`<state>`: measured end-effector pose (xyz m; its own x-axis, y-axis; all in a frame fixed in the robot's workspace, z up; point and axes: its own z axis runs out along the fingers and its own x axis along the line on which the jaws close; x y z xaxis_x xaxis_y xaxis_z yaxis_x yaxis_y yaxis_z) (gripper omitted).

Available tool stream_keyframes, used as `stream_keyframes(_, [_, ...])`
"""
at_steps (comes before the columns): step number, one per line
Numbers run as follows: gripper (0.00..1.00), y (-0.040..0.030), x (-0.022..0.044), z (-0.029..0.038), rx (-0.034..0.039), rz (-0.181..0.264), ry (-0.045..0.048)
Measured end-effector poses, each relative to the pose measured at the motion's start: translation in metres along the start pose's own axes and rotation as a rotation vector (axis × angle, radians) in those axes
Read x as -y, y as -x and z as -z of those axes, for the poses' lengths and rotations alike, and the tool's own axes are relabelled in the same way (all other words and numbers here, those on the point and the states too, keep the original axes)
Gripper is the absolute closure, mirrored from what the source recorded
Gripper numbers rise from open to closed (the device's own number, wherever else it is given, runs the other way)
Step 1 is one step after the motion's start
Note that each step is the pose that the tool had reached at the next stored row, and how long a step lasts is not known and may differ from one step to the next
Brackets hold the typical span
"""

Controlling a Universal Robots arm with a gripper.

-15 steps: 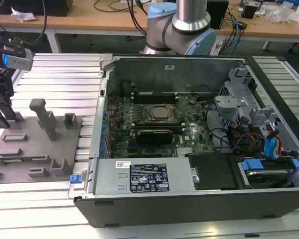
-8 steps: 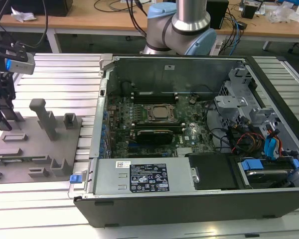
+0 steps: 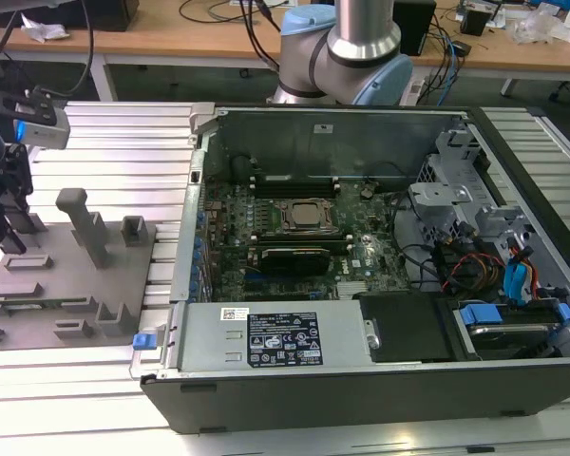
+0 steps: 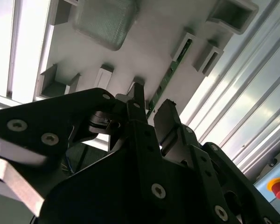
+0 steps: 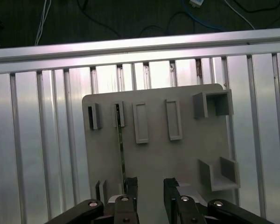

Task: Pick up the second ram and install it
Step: 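Pick up the second ram and move it above second insertion slot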

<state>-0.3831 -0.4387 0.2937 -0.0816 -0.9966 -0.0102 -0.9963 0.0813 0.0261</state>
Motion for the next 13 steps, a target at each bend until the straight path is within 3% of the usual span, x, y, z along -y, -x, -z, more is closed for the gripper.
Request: stream_keyframes(13, [0.64,-0.0002,0.0004,-0.0133,0.0000,0.000,0.0000])
